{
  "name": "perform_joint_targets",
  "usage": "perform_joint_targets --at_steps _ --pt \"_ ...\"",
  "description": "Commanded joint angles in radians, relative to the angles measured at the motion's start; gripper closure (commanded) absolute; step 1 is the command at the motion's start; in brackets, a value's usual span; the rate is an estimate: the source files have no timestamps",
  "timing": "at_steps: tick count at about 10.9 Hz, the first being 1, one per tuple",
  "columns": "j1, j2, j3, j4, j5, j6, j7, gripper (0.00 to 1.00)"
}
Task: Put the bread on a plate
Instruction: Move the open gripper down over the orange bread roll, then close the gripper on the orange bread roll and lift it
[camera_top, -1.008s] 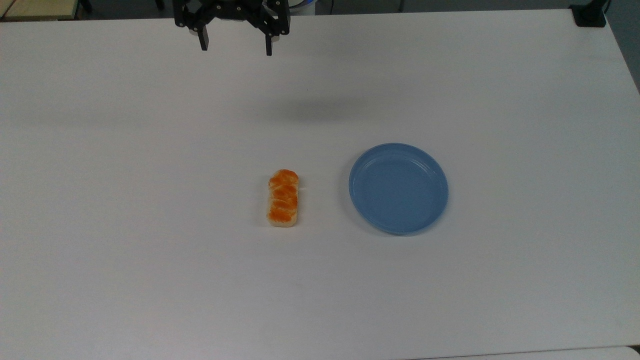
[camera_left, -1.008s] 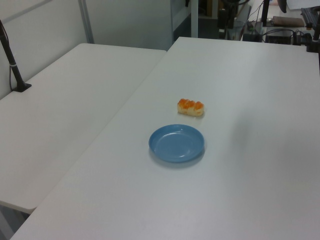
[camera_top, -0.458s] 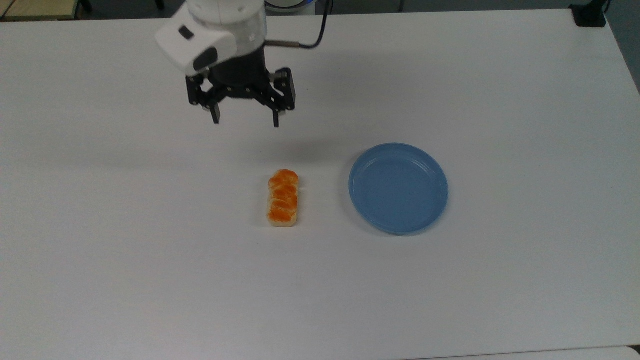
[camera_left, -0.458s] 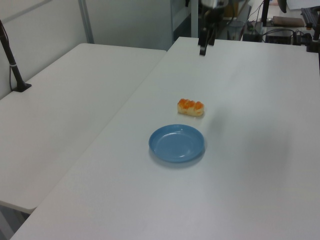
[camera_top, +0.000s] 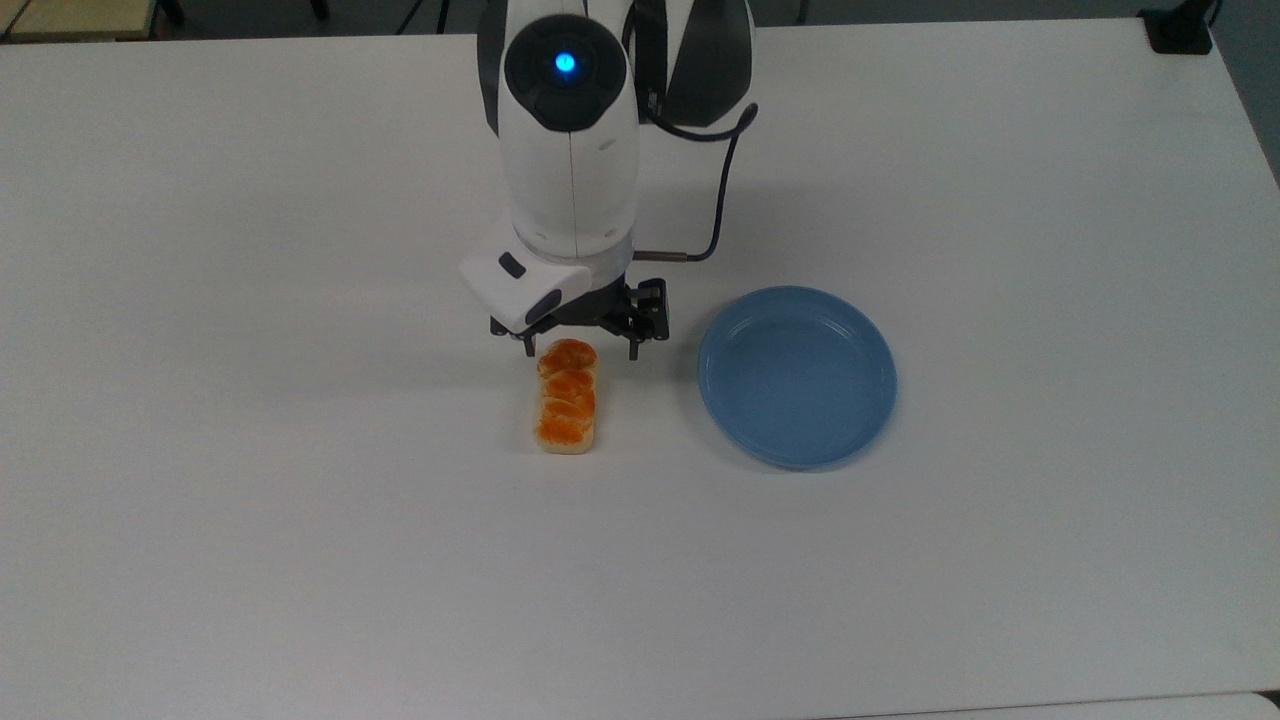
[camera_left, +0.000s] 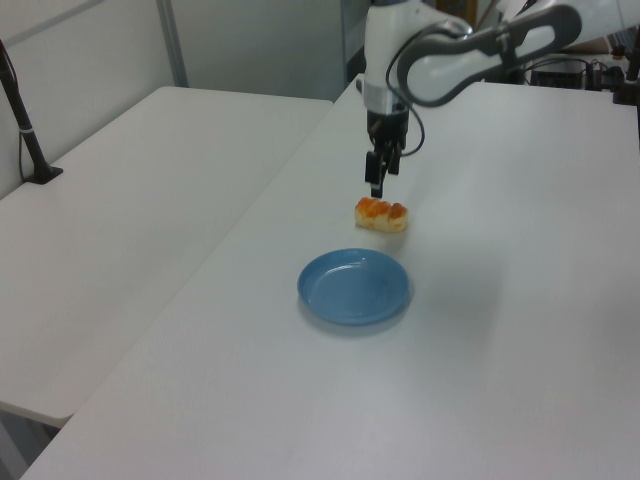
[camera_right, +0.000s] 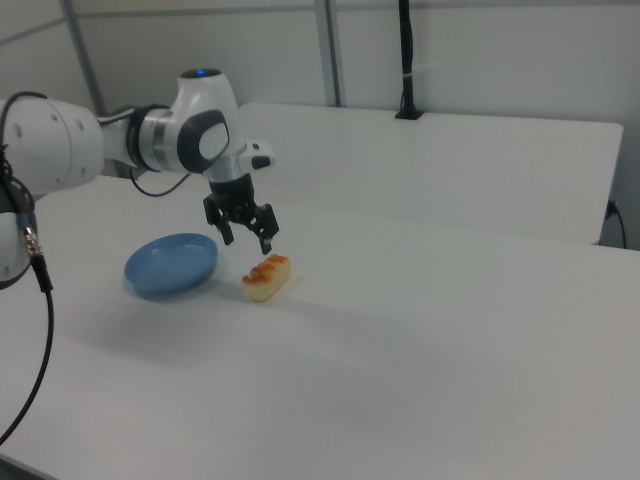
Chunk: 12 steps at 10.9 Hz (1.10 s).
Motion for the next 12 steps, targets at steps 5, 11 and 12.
perform_joint_targets --at_steps 5,11,12 --pt "0.001 0.102 -0.016 -0.007 -0.027 0.106 0.062 0.02" --pt "0.007 0.101 -0.016 -0.009 -0.027 0.128 0.086 0.48" --pt "0.011 0.072 -0.011 -0.009 -0.025 0.121 0.09 0.48"
